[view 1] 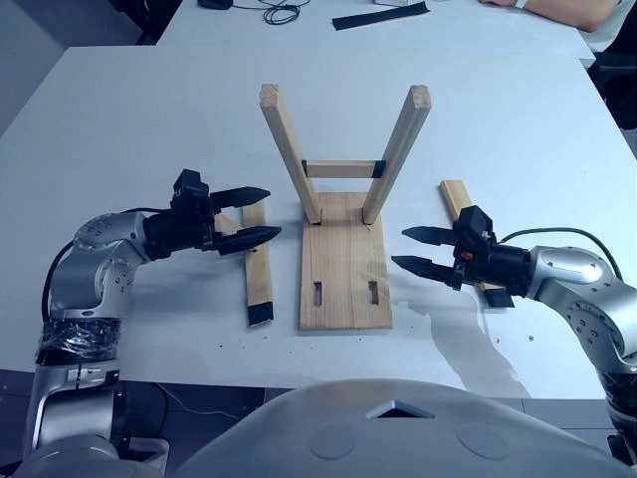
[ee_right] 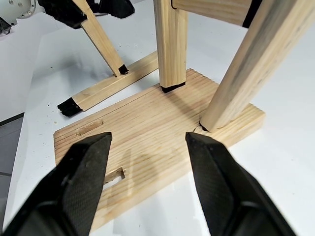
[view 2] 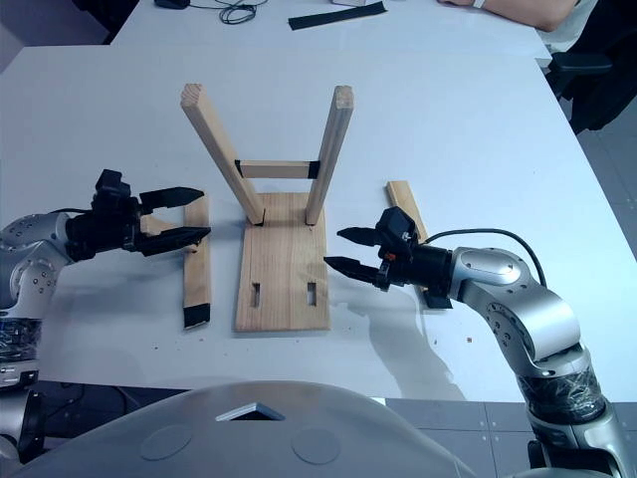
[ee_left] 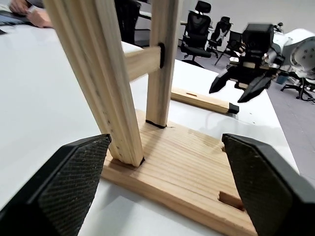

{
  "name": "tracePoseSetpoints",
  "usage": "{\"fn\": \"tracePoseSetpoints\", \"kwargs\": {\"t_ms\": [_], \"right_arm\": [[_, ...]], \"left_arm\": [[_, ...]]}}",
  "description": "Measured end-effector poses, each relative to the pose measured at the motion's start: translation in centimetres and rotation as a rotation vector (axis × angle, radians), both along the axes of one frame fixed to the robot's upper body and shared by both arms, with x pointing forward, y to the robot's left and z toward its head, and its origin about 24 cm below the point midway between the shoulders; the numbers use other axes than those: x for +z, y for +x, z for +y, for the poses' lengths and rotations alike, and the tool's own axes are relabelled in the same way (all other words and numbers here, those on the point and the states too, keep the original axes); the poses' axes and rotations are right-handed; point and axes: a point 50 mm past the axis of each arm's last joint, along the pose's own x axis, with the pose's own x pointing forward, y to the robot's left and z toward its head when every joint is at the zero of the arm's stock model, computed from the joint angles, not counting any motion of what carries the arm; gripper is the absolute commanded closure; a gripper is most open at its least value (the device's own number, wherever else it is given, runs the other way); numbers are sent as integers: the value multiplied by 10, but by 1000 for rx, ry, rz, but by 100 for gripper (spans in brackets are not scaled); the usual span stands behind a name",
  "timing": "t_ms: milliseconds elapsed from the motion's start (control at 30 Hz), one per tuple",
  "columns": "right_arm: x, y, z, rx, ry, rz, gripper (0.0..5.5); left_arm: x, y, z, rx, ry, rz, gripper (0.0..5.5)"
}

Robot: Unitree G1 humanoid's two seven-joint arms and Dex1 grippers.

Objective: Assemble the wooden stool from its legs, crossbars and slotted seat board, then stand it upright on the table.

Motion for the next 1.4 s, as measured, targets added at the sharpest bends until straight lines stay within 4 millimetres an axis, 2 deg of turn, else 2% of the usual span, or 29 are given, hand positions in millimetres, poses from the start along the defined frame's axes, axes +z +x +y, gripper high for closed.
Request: {"fn": "tracePoseSetpoints", "kwargs": {"t_ms": [400, 567, 833, 967, 1200, 1400], "right_arm": [[-1, -1, 0, -1, 3, -3, 273], [-3, -3, -1, -10, 2, 7, 273], [-4, -4, 0, -25, 2, 2, 273], [-4, -4, 0, -24, 3, 2, 273], [-5, -4, 0, -27, -9, -2, 273], [-5, -5, 0, -26, -6, -2, 273]], "left_arm": [[36, -8, 0, -7, -85, -64, 131], [49, -13, 3, -9, -119, -80, 204], [55, -11, 0, 18, -123, -93, 204], [55, -11, -2, 19, -133, -98, 259], [55, -11, -9, 31, -141, -126, 259], [68, -12, -14, 11, -169, -179, 259]]}}
